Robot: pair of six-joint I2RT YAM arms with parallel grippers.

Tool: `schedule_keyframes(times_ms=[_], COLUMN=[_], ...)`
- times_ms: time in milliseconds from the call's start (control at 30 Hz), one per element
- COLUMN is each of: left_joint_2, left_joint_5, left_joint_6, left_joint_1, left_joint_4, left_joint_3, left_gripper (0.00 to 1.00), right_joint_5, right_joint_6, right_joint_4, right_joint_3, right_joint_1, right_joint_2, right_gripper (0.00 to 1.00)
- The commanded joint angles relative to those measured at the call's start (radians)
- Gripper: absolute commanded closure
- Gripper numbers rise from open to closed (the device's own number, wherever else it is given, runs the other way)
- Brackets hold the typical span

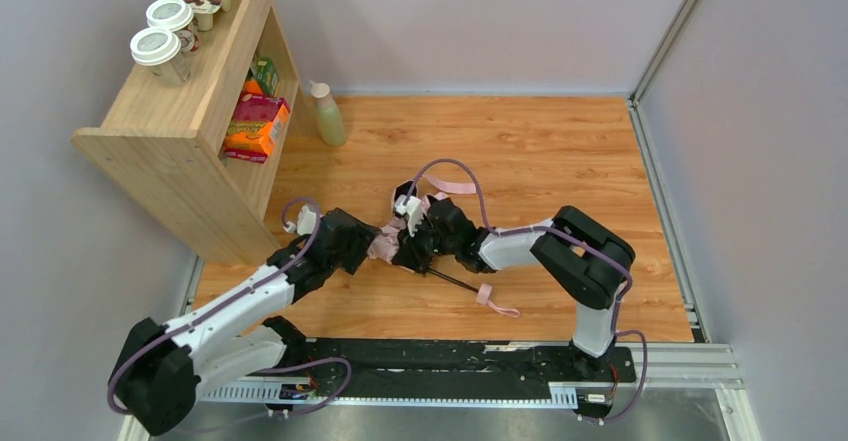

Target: Put away the umbrella

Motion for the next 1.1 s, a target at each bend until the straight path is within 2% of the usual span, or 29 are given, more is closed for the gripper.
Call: schedule_keyframes(times_ms=[0, 100, 200, 400, 700, 833, 1067], left_joint_2=[-0.143, -0.199, -0.187, -0.064, 0.137, 0.237, 0.254], left_joint_5=[-0.095, -0.069, -0.003, 0.029, 0.021, 0.090, 0.029], left_joint_6=[0.102, 0.094, 0.062, 0.019, -0.033, -0.070, -0.199], left_joint_1=[0.009, 0.009, 0.009, 0.009, 0.007, 0.006, -0.034], left_joint_4=[0.018, 0.064, 0.110, 0.283, 0.538, 0.512, 0.238], left_joint_3=[-0.005, -0.030, -0.048, -0.090, -0.130, -0.119, -0.105], left_gripper=[0.28, 0.28, 0.27, 0.27, 0.26, 0.26, 0.25], right_joint_5=[-0.299, -0.415, -0.501, -0.581, -0.635, -0.641, -0.672], right_joint_6=[0.209, 0.276, 0.362, 0.482, 0.526, 0.520, 0.468], right_joint_4=[-0.250, -0.231, -0.227, -0.214, -0.179, -0.196, -0.248], right_joint_3=[-0.053, -0.019, 0.022, 0.070, 0.091, 0.108, 0.137], right_joint_1=[-0.071, -0.124, -0.167, -0.226, -0.240, -0.240, -0.225], right_joint_2=[0.192, 0.282, 0.355, 0.418, 0.441, 0.431, 0.393], right_gripper=[1.00, 1.00, 1.00, 1.00, 1.00, 1.00, 1.00])
